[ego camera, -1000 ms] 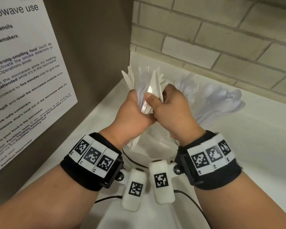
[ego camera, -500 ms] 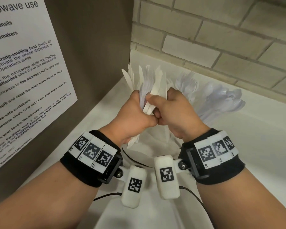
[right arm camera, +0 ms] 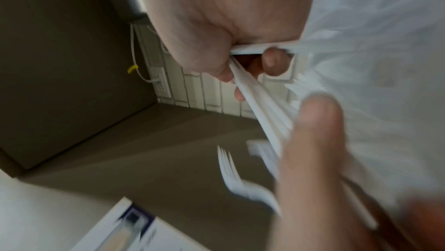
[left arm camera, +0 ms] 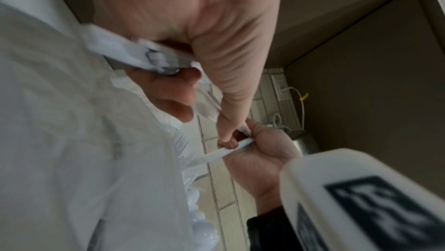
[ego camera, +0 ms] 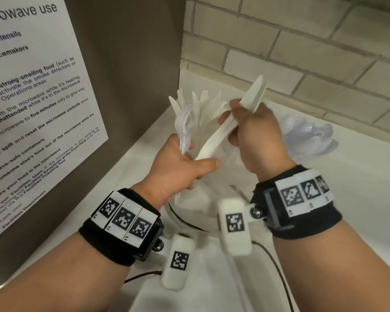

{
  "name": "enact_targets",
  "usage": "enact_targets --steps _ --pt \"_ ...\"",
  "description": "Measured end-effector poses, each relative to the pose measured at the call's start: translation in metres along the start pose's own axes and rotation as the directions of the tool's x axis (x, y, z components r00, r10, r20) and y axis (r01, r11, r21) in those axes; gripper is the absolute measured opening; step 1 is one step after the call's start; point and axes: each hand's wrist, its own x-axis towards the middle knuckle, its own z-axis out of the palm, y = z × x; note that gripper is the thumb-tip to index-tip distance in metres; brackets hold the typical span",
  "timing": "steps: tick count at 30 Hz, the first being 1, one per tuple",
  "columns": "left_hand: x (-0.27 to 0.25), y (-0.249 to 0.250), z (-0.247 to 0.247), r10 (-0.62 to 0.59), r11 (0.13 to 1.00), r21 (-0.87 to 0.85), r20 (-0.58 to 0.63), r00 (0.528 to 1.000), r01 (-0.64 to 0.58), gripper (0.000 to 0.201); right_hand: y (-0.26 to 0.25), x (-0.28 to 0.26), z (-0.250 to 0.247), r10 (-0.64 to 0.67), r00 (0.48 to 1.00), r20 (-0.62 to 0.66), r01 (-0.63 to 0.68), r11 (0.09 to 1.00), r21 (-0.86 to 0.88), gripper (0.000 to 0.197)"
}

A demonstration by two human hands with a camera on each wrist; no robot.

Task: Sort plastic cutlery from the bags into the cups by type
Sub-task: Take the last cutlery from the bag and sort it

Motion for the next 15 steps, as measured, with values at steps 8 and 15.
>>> enact_targets --steps 8,15 --pt "0.011 0.003 -0.029 -0.118 0.958 -0.282 -0.231 0.966 0.050 0.031 -0.044 0.062 0.025 -0.159 0.987 0.020 0.153 0.971 0.185 0.015" --pt "0.017 0.011 -0.038 -0.164 0.909 -0.413 -0.235 0.958 0.055 0.023 -0.003 0.070 0.059 -0.253 0.963 0.096 0.249 0.967 0.047 0.028"
